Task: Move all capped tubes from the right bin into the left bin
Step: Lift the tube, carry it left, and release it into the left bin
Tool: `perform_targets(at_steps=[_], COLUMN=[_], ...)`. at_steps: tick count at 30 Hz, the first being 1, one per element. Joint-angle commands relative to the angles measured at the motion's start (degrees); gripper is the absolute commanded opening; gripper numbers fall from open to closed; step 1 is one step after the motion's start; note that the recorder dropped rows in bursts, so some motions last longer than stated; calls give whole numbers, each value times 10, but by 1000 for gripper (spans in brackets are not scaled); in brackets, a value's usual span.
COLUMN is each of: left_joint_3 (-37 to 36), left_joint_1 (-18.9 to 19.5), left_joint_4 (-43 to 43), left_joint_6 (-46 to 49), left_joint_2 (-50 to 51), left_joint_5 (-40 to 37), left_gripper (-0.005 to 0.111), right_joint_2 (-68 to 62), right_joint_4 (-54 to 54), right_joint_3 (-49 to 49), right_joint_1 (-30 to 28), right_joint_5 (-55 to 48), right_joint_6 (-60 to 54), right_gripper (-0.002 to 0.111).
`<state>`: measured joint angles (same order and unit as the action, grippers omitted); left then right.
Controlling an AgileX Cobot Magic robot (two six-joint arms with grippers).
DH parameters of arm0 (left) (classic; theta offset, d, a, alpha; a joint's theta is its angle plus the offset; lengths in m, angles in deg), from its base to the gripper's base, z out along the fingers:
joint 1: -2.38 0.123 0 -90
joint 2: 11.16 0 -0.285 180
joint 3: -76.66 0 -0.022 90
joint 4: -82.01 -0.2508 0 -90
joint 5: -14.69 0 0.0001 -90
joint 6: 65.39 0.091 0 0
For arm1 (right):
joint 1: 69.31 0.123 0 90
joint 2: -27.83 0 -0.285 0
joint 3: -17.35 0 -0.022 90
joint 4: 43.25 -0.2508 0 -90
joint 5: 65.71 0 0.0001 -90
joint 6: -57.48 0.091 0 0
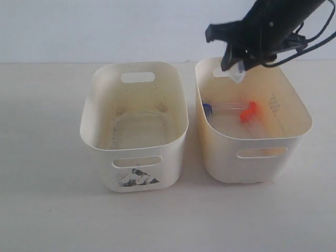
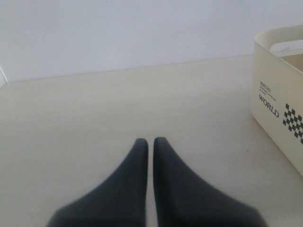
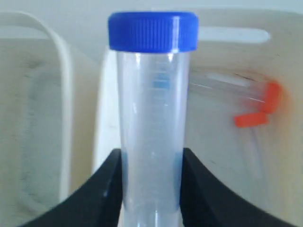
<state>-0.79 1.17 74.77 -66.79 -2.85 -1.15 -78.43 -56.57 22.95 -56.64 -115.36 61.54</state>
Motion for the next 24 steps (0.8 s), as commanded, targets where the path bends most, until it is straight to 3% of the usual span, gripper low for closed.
perform_targets(at_steps=[1,4,11,14,17,19,24], left_joint_3=[2,2,2,2,2,2,2], left_joint_1=[1,1,1,1,1,1,1], left_joint_4=[4,4,4,4,4,4,4], left_joint_6=[-7,-7,-7,-7,-7,-7,-7], left_joint_2=[-1,-1,-1,-1,-1,-1,-1], left_joint_5=[9,9,9,9,9,9,9], left_gripper=[4,4,4,4,4,4,4], right_joint_2=[40,37,-26,-54,-77,-90,-86], right_joint_4=[-155,-223,-222,-222,-222,-221,-214], right_joint_3=[2,2,2,2,2,2,12], right_joint_1=[26,65,162,178,181,181,171], right_joint_5=[41,80,182,200,196,192,171], right_joint_6=[-73,-112,-104,-104,-104,-104,-122], right_gripper=[0,0,2,17,46,58,53])
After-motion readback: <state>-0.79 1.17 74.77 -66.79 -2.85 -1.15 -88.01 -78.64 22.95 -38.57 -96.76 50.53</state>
